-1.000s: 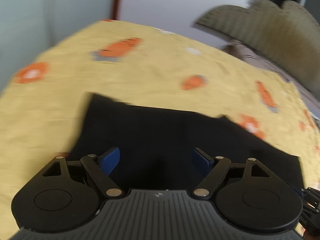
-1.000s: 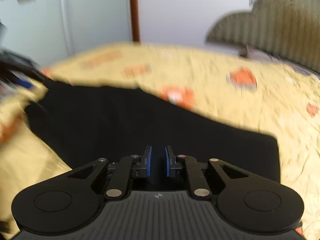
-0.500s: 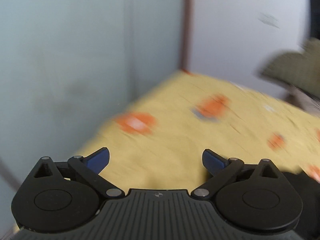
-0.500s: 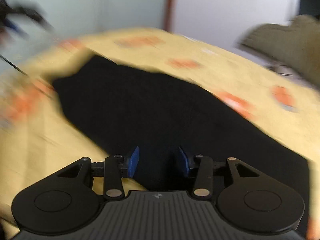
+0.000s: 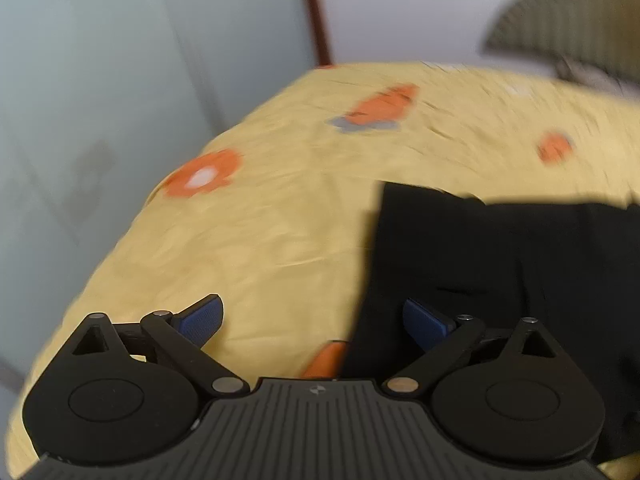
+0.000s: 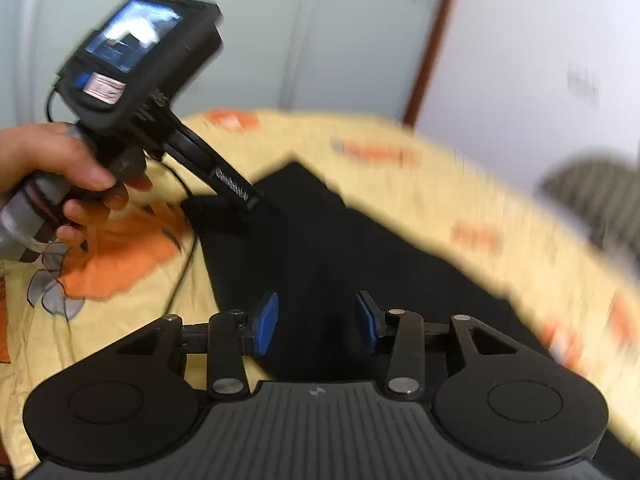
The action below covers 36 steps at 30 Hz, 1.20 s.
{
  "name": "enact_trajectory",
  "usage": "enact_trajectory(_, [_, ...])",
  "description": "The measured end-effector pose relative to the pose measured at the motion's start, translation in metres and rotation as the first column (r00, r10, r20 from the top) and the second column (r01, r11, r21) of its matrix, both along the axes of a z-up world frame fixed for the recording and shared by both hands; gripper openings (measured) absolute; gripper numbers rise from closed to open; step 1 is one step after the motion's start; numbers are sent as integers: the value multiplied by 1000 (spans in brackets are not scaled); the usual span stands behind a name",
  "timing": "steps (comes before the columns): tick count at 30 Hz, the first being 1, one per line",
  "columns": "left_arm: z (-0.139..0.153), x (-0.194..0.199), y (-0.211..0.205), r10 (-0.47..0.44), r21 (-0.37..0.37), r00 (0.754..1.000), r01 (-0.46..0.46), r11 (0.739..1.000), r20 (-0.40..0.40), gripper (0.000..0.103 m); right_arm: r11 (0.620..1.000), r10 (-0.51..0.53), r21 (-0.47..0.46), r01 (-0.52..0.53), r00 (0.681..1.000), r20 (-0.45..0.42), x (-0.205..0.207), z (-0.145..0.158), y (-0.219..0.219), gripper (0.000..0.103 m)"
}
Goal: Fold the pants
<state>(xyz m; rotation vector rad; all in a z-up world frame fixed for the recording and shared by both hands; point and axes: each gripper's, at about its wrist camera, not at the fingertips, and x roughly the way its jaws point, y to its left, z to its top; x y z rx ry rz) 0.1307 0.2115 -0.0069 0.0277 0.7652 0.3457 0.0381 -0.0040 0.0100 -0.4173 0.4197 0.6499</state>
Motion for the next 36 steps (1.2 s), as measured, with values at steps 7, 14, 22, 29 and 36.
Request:
enact_trajectory(7, [17,-46,83,284,-218,959,-275,936,12,99,957,211,-244,-156,953,218,-18,-25,71,41])
enact_trajectory(14, [66,-90,142,590,47,773,-615,787,232,99,896,272,-420,-143,924,268,-12,-54,112,41])
enact_trajectory(22, [48,-65,131,253,-446,965,-201,872,61,101,891,227,-452,-40,902,368,-3,-71,133,41])
enact_trajectory(29, [24,-37,89,91,-524,996,-73,848,8,102,914,242,-394,-95,907,343,12,-70,133,25])
enact_trajectory(36, [13,-2,88,4,-607,999,26,794,48,102,987,147,-101,-129,968,204,32,-27,95,18])
